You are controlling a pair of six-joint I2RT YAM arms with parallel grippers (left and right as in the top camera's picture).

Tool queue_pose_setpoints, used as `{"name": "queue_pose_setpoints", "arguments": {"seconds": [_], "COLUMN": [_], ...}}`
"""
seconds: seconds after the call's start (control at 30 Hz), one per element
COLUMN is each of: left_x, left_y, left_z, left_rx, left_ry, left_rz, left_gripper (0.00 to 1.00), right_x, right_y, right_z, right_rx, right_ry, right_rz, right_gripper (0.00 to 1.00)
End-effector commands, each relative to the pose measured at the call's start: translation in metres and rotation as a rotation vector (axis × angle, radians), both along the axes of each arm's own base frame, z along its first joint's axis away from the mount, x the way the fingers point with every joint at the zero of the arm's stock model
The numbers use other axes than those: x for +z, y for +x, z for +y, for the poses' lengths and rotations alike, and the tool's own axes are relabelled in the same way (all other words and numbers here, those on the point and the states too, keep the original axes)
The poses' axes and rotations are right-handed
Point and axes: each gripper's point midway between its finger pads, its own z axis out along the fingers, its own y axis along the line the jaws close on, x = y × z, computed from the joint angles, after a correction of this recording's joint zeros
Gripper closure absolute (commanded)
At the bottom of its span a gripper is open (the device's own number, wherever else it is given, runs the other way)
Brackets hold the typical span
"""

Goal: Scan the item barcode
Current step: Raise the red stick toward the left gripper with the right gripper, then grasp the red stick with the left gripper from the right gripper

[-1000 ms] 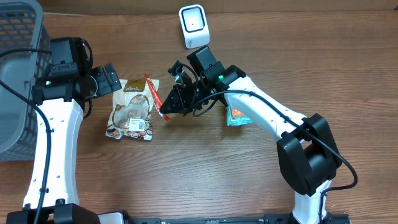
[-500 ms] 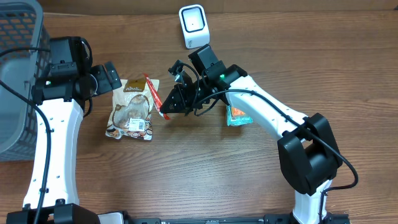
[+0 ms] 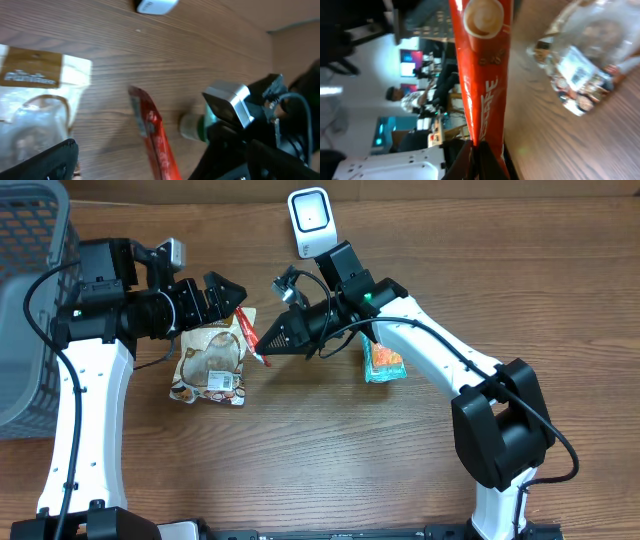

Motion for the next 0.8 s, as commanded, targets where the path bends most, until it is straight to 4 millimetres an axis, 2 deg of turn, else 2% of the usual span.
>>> {"name": "queue_pose_setpoints", "arguments": {"seconds": [0.0, 0.2, 0.3, 0.53, 0.63, 0.77], "left_x": [0.007, 0.007, 0.007, 0.002, 0.002, 0.002], "left_y": [-0.004, -0.004, -0.004, -0.011, -0.011, -0.011], "left_z": [-0.011, -0.011, -0.011, -0.011, -0.011, -0.011], "left_rx": [-0.059, -0.058, -0.059, -0.055, -0.055, -0.055], "left_ry": [-0.061, -0.061, -0.061, -0.064, -0.064, -0.065], "left_rz": [-0.01, -0.01, -0.01, 0.029, 0.032, 0.033], "left_gripper": [0.02, 0.2, 0.33, 0.38, 0.48, 0.67], "right_x": [0.018, 0.023, 0.025, 0.03, 0.03, 0.031], "right_y": [-0.01, -0.009, -0.007, -0.004, -0.004, -0.003], "right_z": [0.001, 0.003, 0.004, 0.007, 0.008, 0.008], "right_rx": [0.076, 0.087, 0.088, 0.089, 0.089, 0.089], "right_ry": [0.106, 0.133, 0.147, 0.169, 0.173, 0.176], "right_rz": [-0.004, -0.021, -0.046, -0.079, -0.086, -0.091], "right_gripper": [0.96, 0.96, 0.96, 0.96, 0.96, 0.96]}}
